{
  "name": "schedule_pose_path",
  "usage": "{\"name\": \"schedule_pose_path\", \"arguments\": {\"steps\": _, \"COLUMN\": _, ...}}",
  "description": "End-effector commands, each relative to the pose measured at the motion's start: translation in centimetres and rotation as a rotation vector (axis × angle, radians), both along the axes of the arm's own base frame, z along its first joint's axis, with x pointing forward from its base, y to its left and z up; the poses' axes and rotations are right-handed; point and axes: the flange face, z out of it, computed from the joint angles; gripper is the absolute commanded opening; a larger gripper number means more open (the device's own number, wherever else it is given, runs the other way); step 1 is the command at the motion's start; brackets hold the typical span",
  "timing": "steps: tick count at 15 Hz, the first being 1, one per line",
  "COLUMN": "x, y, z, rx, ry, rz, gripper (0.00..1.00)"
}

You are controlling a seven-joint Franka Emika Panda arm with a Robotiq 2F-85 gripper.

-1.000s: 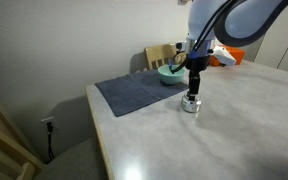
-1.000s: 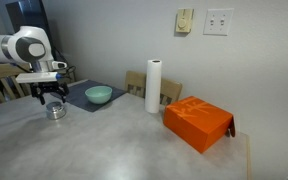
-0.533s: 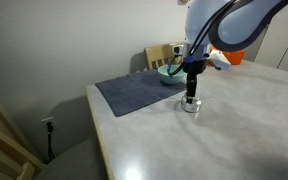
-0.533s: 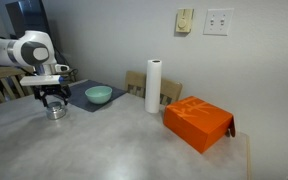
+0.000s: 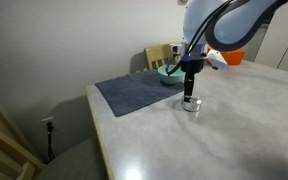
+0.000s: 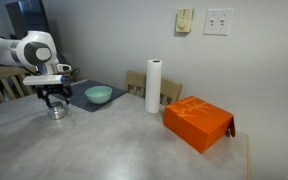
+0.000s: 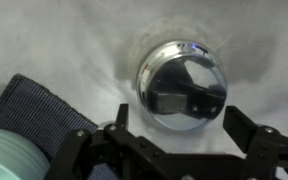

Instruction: Remove the lid from the silver tin

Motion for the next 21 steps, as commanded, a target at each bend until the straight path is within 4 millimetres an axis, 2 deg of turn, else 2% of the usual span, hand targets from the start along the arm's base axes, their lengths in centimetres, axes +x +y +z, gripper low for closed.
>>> {"name": "schedule_pose_path", "arguments": {"steps": 1, "x": 0.19, "y": -0.41, "z": 0.16, "rx": -0.02, "ry": 0.029, "rz": -0.066, "gripper": 1.0}}
{"name": "schedule_pose_path", "arguments": {"steps": 13, "x": -0.4, "y": -0.79, "z": 0.1, "rx": -0.029, "ry": 0.093, "rz": -0.269, "gripper": 1.0}}
{"name": "schedule_pose_path", "arguments": {"steps": 14, "x": -0.42, "y": -0.8, "z": 0.1, "rx": -0.03, "ry": 0.094, "rz": -0.276, "gripper": 0.75}}
{"name": "schedule_pose_path", "arguments": {"steps": 15, "x": -0.44, "y": -0.79, "z": 0.15, "rx": -0.031, "ry": 0.096, "rz": -0.283, "gripper": 0.74}}
{"name": "schedule_pose_path", "arguments": {"steps": 19, "x": -0.37, "y": -0.77, "z": 0.64, "rx": -0.036, "ry": 0.095, "rz": -0.302, "gripper": 0.45}}
{"name": "schedule_pose_path", "arguments": {"steps": 21, "x": -0.46, "y": -0.79, "z": 0.56, "rx": -0.042, "ry": 0.101, "rz": -0.31, "gripper": 0.44}}
